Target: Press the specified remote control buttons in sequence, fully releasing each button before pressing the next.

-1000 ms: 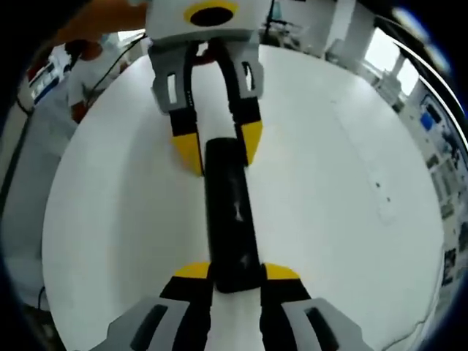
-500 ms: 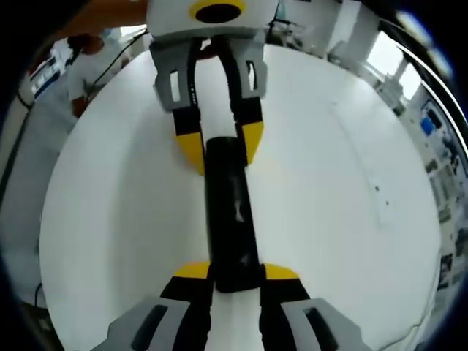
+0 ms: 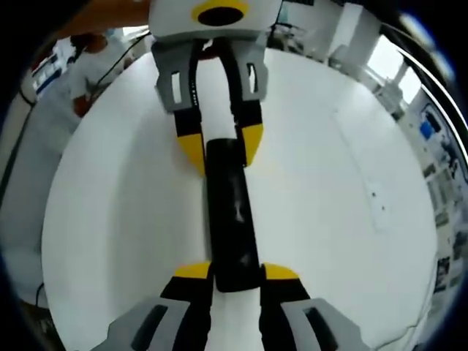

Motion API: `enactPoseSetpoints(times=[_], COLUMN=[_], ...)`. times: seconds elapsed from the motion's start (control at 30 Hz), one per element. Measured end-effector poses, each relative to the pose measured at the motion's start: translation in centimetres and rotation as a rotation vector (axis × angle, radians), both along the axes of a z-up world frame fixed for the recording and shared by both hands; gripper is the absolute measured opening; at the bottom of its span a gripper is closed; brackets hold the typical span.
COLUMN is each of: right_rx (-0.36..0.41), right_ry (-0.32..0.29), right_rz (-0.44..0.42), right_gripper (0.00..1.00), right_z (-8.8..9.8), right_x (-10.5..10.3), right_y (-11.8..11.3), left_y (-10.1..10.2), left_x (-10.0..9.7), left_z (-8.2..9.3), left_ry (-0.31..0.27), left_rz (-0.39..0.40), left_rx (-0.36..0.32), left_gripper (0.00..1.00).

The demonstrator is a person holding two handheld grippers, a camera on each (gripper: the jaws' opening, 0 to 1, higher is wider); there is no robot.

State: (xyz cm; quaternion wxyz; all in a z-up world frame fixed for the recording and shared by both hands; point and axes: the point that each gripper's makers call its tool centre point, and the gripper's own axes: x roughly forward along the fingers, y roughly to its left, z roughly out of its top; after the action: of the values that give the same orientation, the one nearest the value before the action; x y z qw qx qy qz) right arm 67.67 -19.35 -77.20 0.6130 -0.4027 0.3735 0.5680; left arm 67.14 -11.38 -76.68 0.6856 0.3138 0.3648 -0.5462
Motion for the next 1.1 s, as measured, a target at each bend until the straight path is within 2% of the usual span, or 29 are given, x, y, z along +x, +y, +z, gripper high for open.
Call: enactPoseSetpoints(times=[0.4, 0.8, 1.1], right_rx=[0.009, 0.015, 0.023], right_ry=[-0.014, -0.047, -0.054], right_rz=[-0.008, -0.019, -0.023], right_gripper=[0.21, 0.21, 0.21], right_z=[2.0, 4.7, 6.2], right_x=[-2.2, -3.9, -5.6], right_y=[-0.4, -1.3, -1.5], left_y=[-0.5, -1.4, -1.6], left_x=[-1.9, -3.7, -5.5], left_z=[1.8, 4.6, 6.2], left_ry=[-0.012, -0.043, -0.055], left_rz=[-0.01, -0.016, -0.031], left_rx=[-0.001, -0.009, -0.007], left_gripper=[0.24, 0.24, 0.24])
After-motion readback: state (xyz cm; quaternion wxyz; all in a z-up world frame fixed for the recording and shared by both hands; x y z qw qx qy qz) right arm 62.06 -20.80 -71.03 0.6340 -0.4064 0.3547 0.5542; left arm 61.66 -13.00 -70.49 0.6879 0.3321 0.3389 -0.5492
